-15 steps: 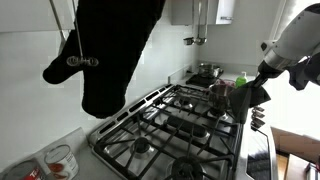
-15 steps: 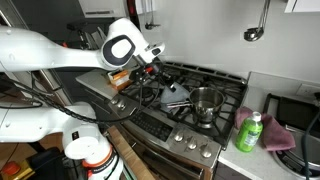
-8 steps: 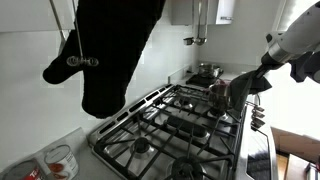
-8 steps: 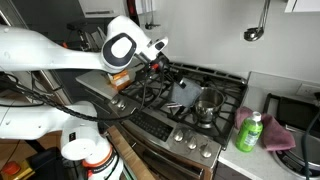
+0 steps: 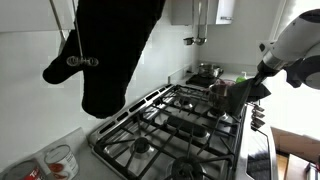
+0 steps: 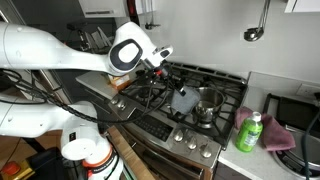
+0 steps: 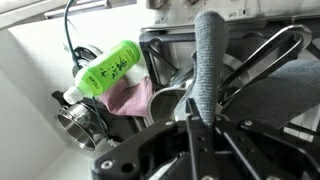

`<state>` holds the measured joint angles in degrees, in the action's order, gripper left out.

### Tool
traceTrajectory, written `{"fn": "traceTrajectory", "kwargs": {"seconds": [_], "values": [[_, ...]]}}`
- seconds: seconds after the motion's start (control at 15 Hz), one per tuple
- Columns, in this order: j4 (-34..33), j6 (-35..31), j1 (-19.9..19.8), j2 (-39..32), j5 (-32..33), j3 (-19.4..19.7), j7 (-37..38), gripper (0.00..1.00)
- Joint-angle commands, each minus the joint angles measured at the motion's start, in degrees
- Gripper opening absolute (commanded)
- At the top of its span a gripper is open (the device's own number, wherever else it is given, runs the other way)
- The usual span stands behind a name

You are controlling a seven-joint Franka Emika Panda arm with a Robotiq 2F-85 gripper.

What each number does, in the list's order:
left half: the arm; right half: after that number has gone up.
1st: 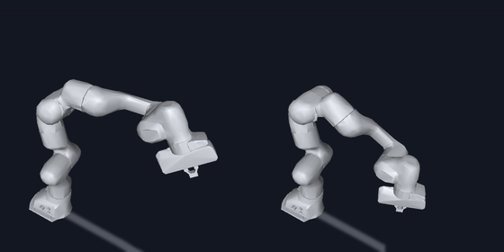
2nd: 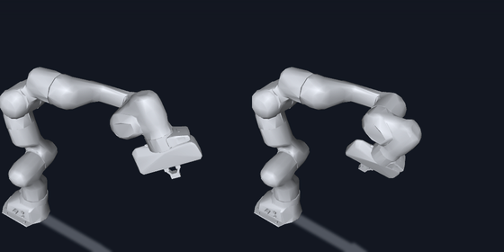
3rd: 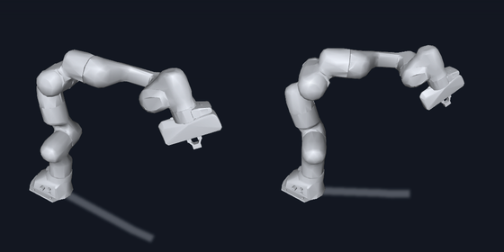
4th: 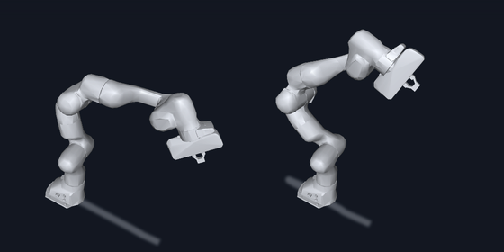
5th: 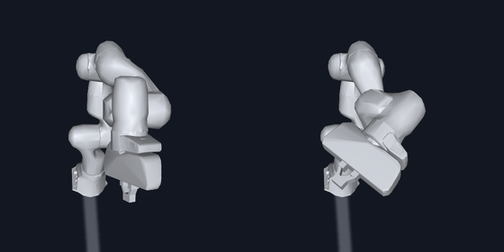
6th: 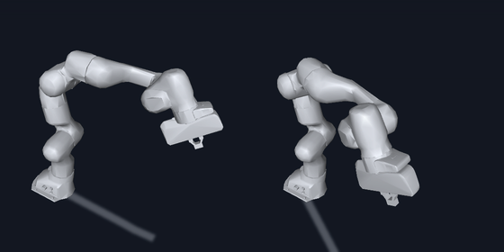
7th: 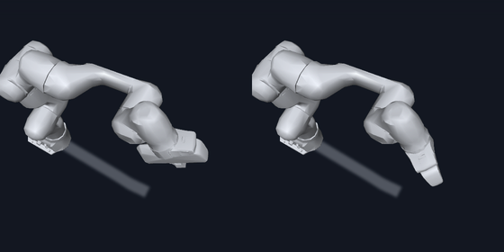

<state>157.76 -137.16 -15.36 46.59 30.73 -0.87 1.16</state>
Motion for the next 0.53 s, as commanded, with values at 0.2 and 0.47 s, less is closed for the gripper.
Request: {"fn": "traceTrajectory", "kwargs": {"seconds": [0.2,0.47], "values": [[0.1,4.9,0.9,-5.6,-3.1,0.0,1.7,0.29],[0.0,8.9,1.2,-6.0,-4.3,0.6,1.3,0.58]]}}
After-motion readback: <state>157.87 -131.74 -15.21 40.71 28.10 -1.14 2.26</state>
